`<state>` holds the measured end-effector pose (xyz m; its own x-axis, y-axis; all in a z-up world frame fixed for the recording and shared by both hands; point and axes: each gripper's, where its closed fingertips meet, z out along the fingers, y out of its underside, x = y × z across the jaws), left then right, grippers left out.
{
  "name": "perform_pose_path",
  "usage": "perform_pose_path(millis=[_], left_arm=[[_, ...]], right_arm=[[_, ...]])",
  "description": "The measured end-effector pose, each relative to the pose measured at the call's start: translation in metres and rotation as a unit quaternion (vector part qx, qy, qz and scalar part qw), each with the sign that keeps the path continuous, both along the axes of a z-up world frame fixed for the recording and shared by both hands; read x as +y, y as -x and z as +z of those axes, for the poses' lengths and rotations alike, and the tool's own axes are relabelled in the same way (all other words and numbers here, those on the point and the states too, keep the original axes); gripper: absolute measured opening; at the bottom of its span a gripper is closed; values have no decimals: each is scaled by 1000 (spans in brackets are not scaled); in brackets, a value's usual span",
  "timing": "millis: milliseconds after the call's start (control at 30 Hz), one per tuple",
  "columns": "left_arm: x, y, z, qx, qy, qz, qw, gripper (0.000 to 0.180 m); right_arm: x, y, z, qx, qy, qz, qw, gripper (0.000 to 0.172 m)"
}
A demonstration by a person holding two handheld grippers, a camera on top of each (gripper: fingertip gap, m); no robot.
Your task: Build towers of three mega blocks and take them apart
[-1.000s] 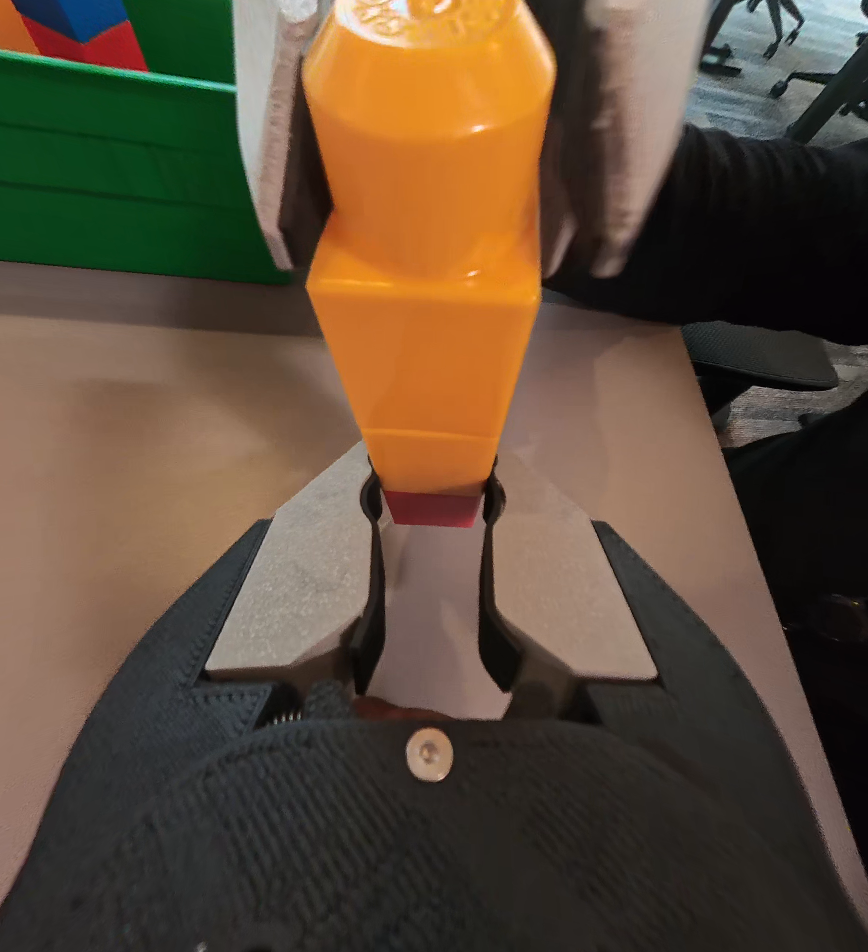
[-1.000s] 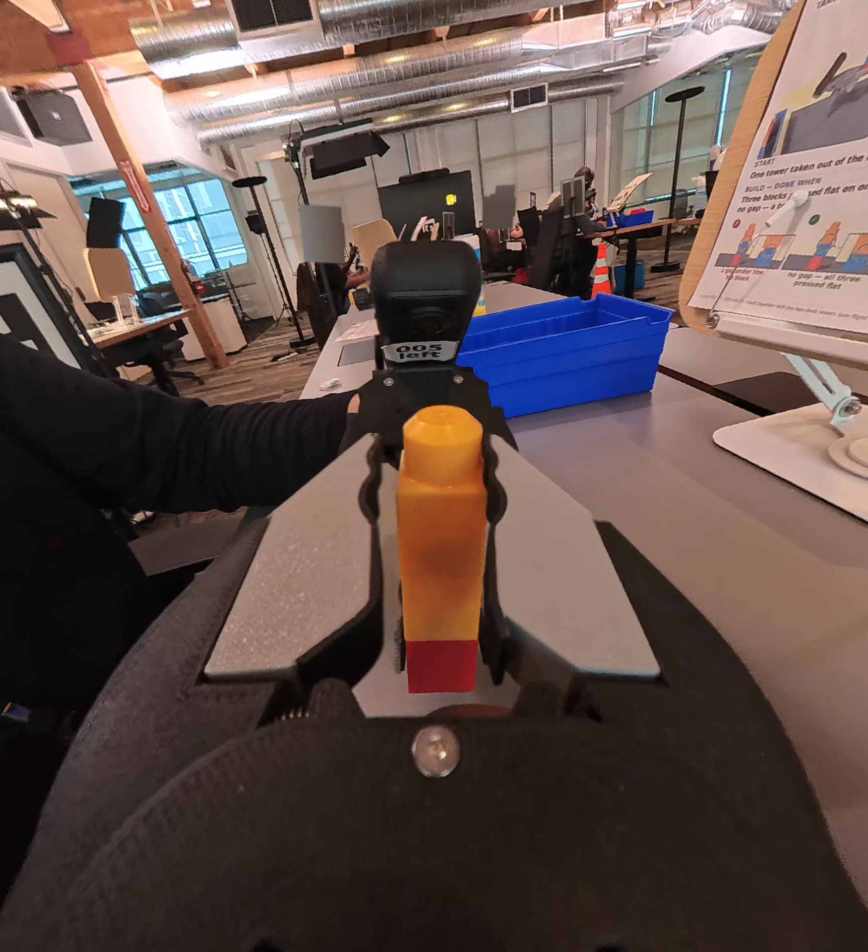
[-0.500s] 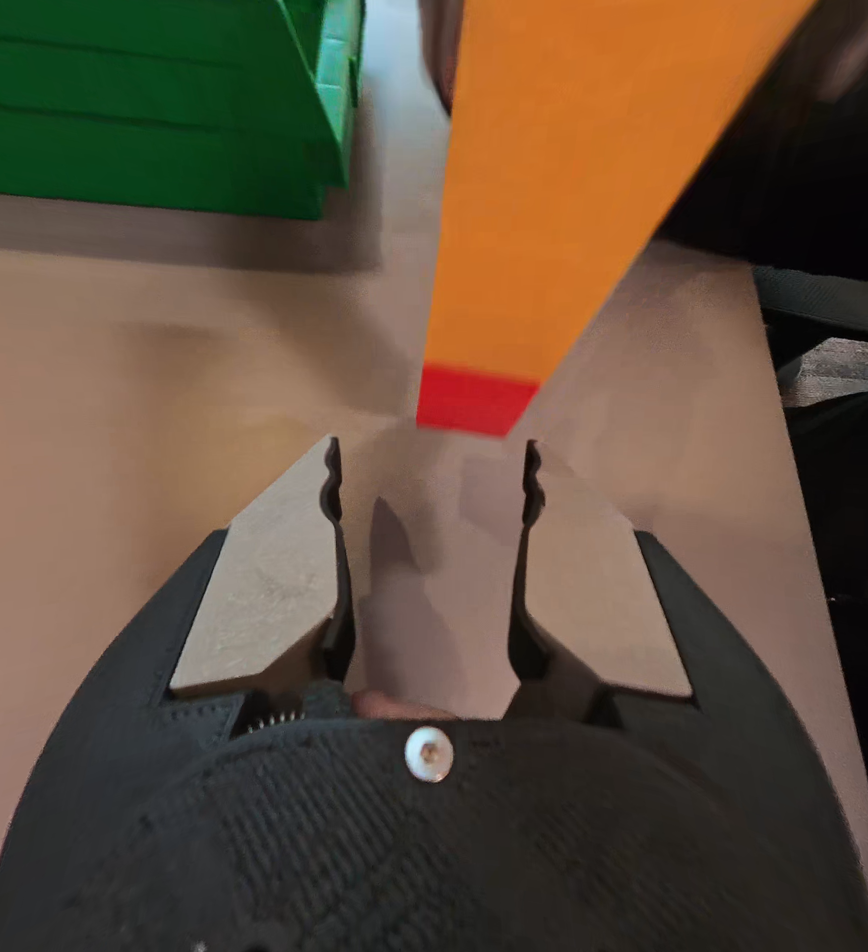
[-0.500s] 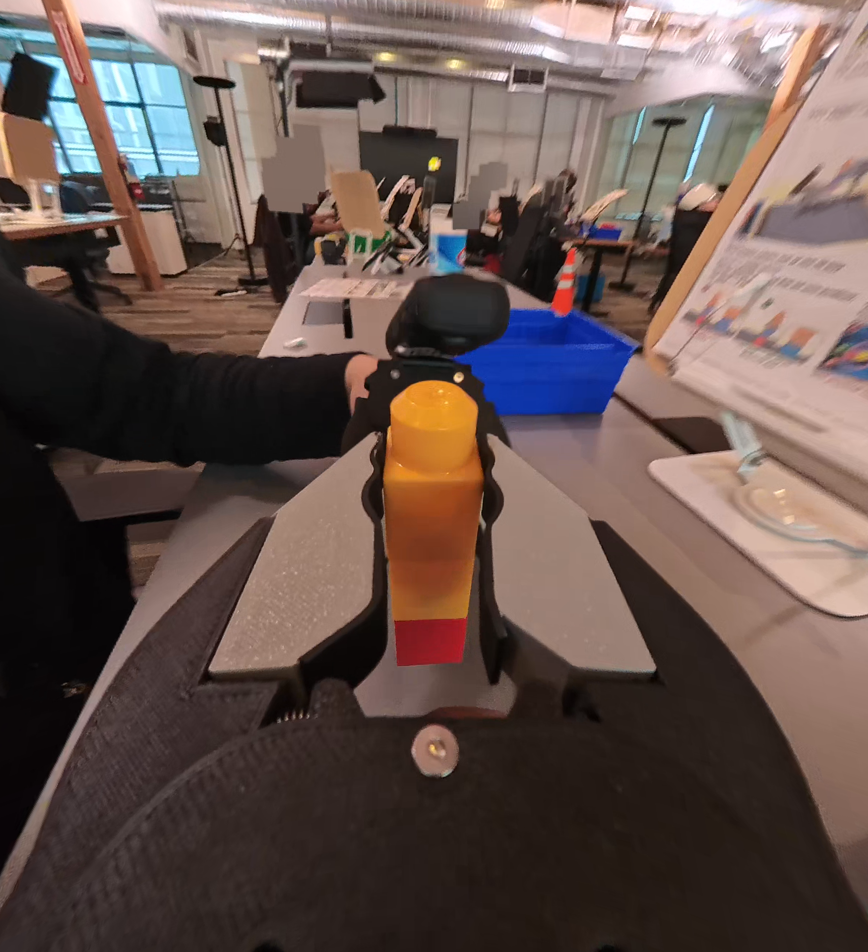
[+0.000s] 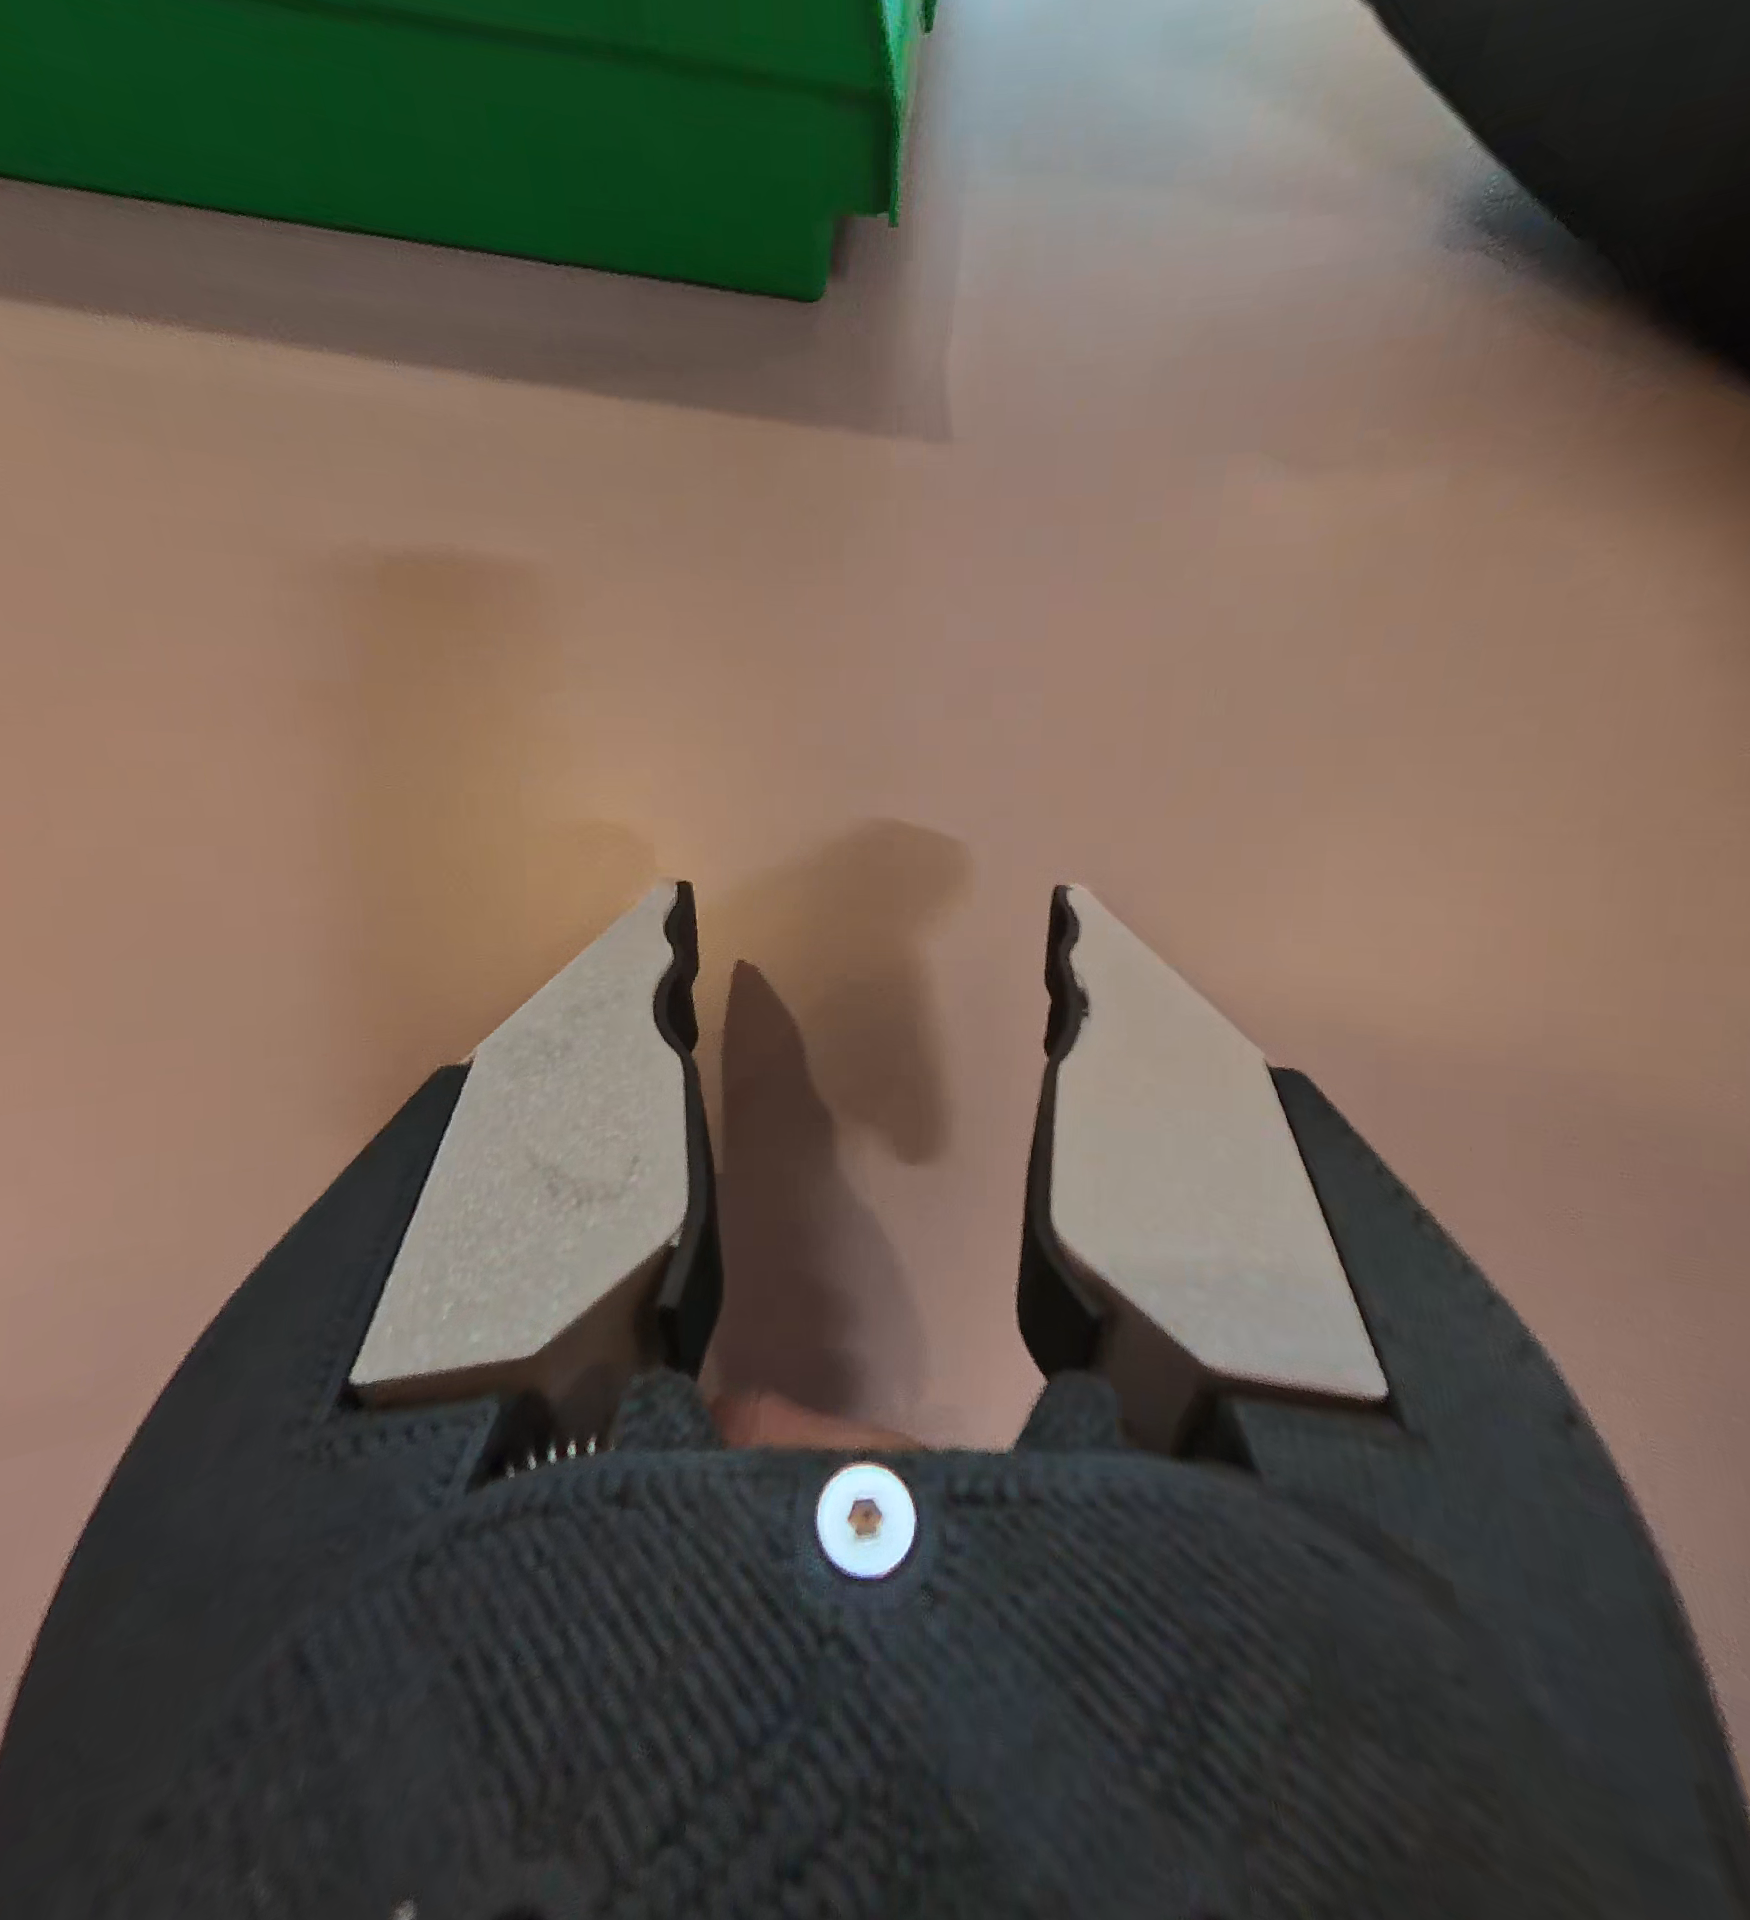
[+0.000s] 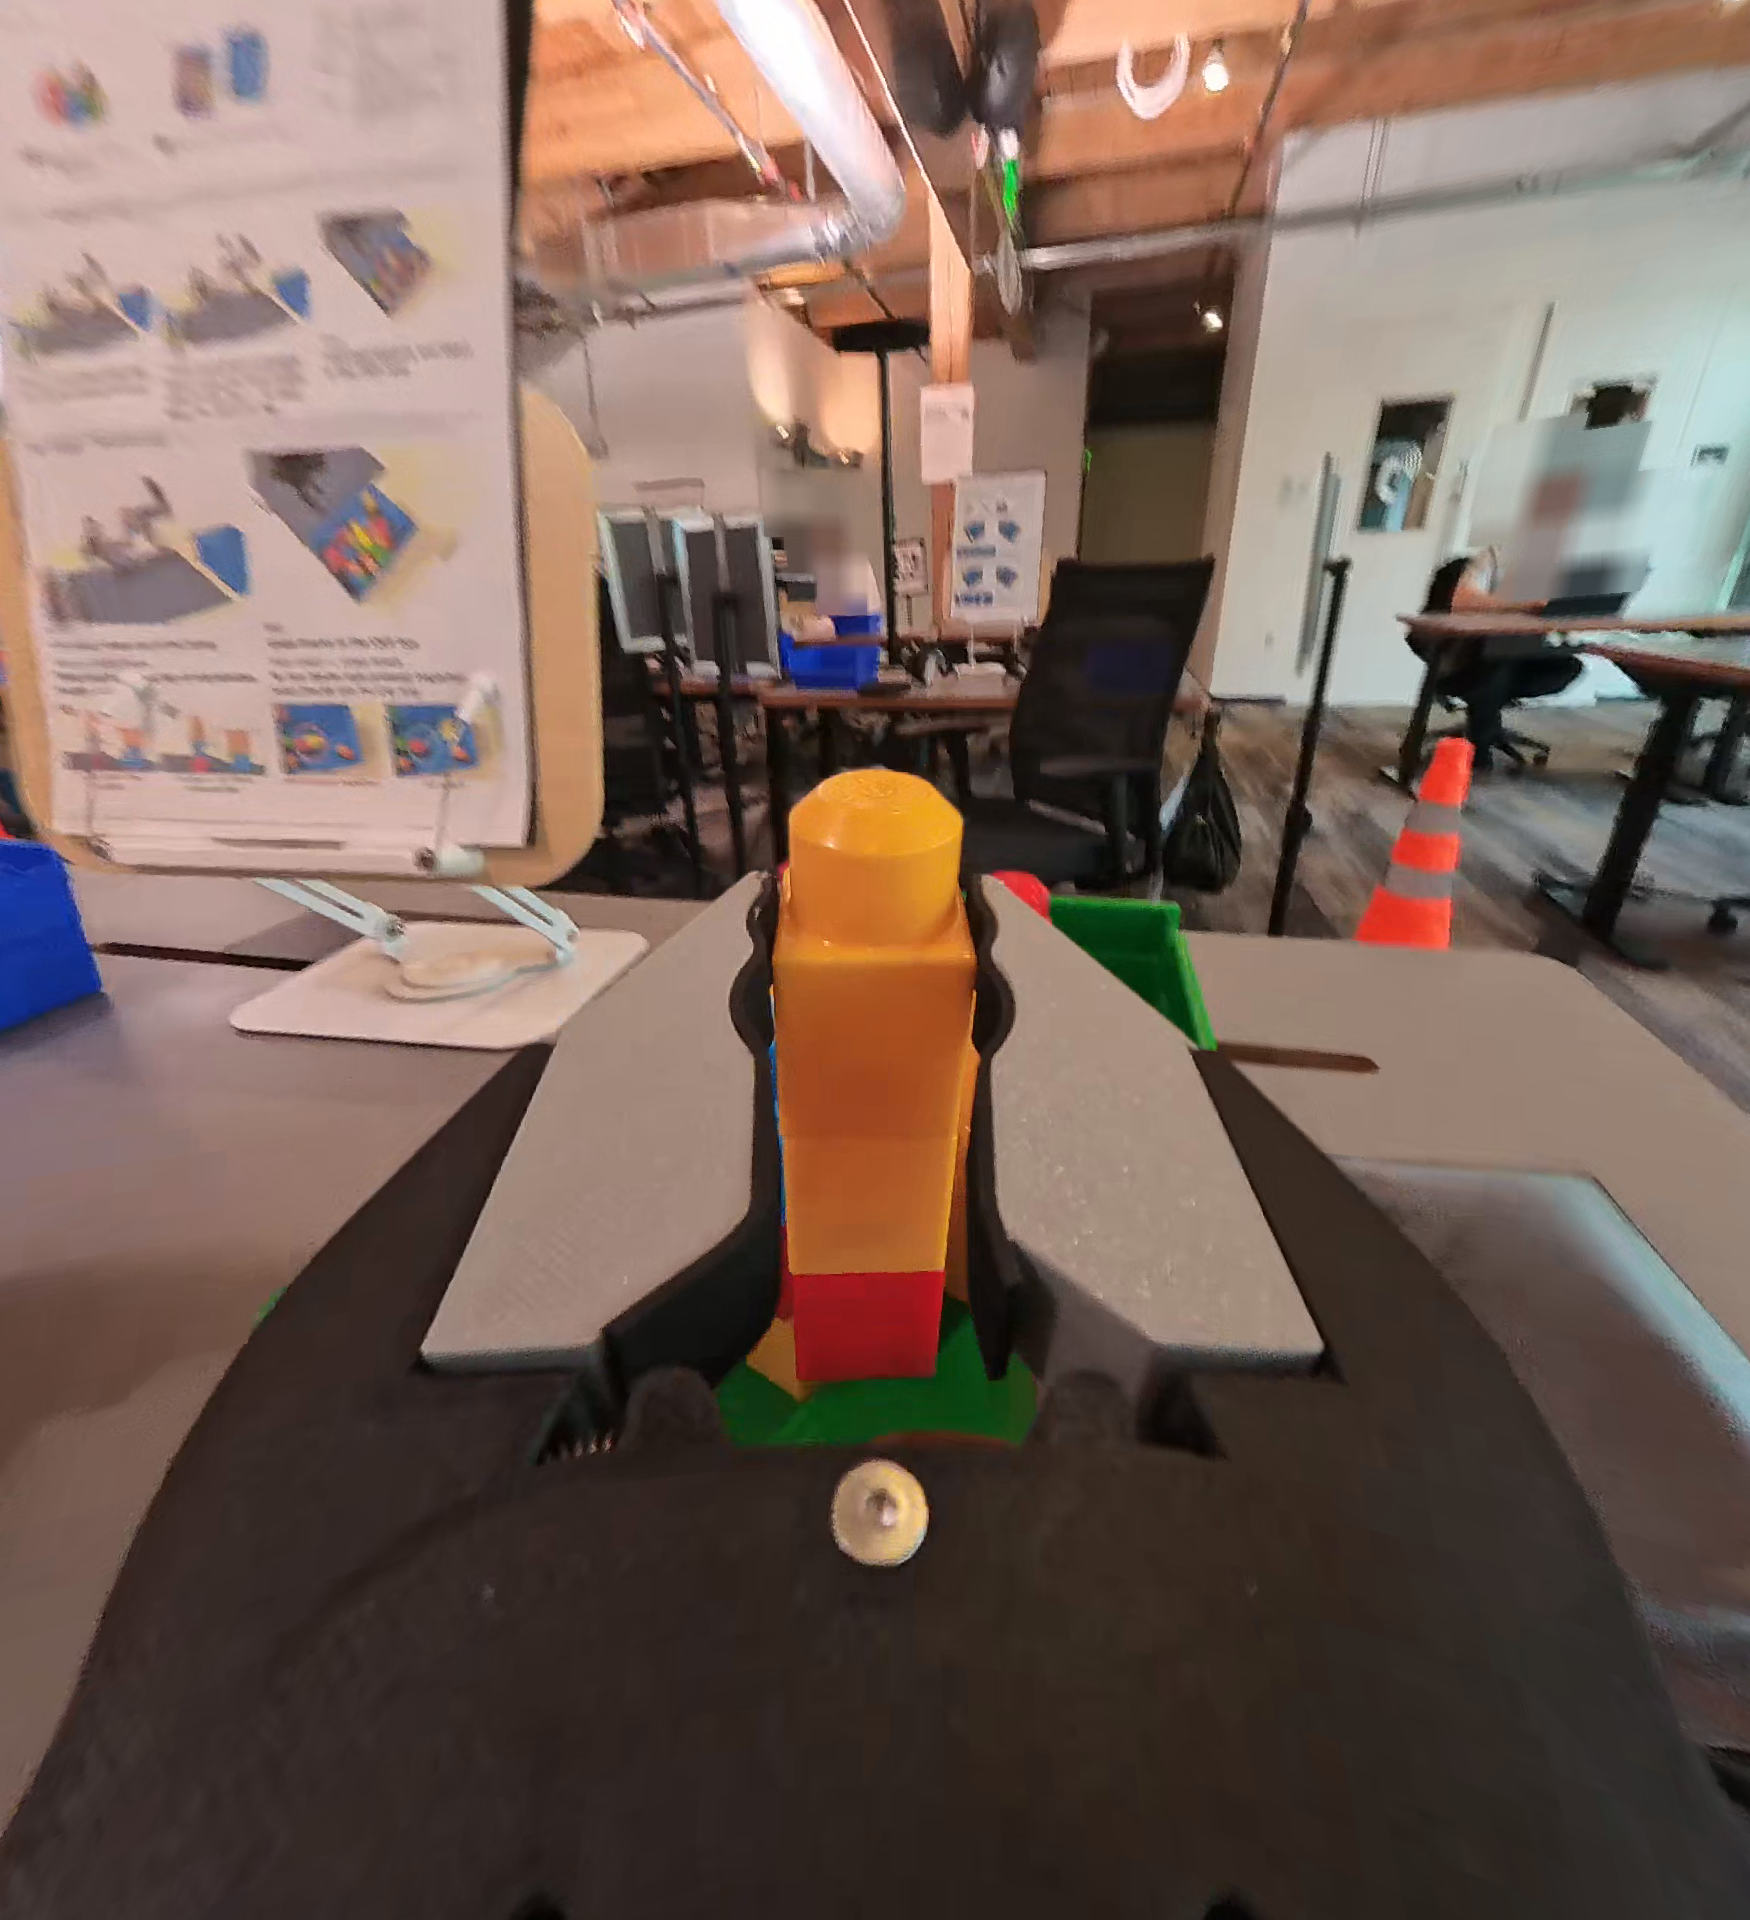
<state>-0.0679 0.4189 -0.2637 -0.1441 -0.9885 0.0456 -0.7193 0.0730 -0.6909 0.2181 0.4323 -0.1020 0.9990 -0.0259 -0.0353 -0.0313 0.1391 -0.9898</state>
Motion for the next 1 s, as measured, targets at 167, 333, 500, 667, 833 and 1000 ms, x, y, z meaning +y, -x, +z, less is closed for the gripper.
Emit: perform_pose_path(millis=[167,333,500,667,833,1000], left_arm=[[-4,-1,2,0,-11,-5,1000,63],[-9,-2,4,-2,-11,-13,1000,62],[-12,-2,3,1,-13,-19,1000,61],[-10,-2,1,1,-5,-16,1000,61],[-10,-2,1,2,-6,-16,1000,61],[-9,-1,3,1,-7,-15,1000,60]], right_arm=[[24,-2,-31,-42,55,-25,997,34],[37,-6,-48,-54,92,-41,993,34],[44,-9,-55,-47,119,-44,991,34],[46,-14,-67,-19,154,-41,987,37],[46,-12,-73,9,162,-19,987,33],[45,-7,-74,-5,171,-15,985,33]])
